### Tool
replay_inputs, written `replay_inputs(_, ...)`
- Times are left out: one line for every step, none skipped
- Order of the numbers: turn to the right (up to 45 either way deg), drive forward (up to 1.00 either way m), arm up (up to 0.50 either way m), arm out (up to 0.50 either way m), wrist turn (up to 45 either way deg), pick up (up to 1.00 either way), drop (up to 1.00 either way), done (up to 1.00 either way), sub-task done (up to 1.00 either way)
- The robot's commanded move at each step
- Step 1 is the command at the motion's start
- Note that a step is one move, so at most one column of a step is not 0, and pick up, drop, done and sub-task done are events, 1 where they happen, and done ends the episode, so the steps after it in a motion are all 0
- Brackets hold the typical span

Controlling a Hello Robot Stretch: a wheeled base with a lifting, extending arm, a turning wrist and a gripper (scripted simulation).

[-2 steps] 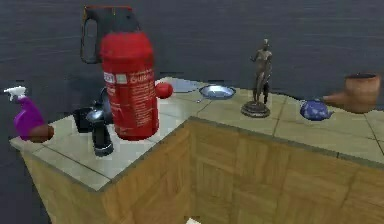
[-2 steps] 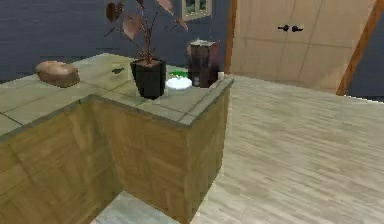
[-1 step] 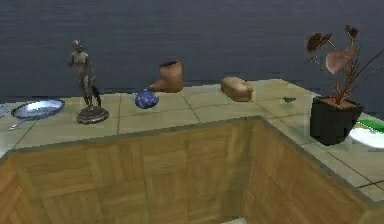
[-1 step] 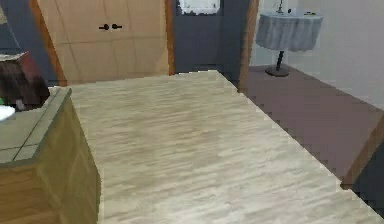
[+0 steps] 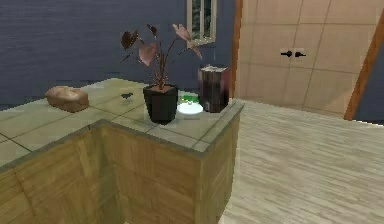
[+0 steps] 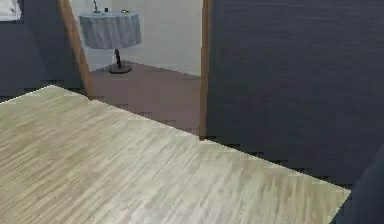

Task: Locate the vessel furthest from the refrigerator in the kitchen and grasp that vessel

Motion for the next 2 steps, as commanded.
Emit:
replay_inputs(24.0, 0.00, 0.00, 0.00, 0.0, 0.00, 0.00, 0.00, 0.00)
replay_inputs(0.0, 1.00, 0.00, 0.00, 0.0, 0.00, 0.00, 0.00, 0.00)
